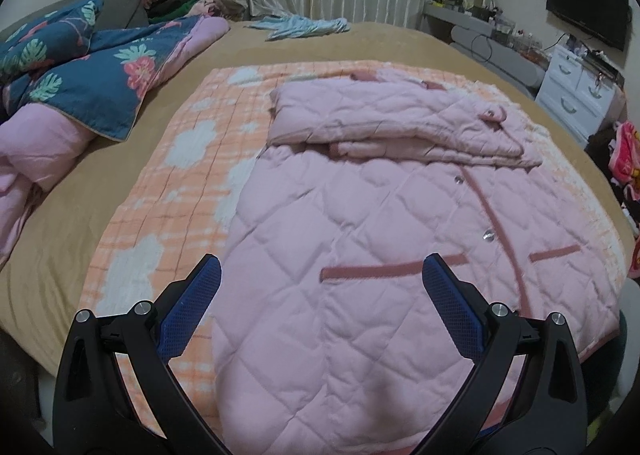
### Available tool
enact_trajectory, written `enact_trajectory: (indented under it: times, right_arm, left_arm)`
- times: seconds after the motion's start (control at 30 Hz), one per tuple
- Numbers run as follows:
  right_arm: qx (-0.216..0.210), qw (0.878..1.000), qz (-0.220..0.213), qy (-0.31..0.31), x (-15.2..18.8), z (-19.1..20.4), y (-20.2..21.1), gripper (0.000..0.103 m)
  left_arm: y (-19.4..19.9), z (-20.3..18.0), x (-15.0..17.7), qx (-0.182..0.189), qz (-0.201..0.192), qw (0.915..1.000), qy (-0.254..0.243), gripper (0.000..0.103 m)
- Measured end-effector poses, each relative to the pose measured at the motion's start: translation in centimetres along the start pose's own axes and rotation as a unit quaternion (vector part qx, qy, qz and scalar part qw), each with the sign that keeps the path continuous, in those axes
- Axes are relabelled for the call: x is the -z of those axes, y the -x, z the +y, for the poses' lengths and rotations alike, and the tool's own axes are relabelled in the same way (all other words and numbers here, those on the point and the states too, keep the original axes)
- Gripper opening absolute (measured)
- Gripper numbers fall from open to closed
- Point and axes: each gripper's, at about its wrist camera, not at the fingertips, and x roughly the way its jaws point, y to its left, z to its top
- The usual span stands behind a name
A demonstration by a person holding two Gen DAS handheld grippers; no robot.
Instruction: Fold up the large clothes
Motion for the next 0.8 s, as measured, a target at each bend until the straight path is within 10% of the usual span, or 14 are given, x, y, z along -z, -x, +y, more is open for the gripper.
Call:
enact_trajectory:
  times: [0.8]
  right_arm:
    - [0.009, 0.998, 0.064, 0.006, 4.8, -2.2, -2.0, 0.099]
  left_arm:
    - [-2.5, 5.1, 6.9, -0.006, 0.083, 0.9958, 0.038, 0.095]
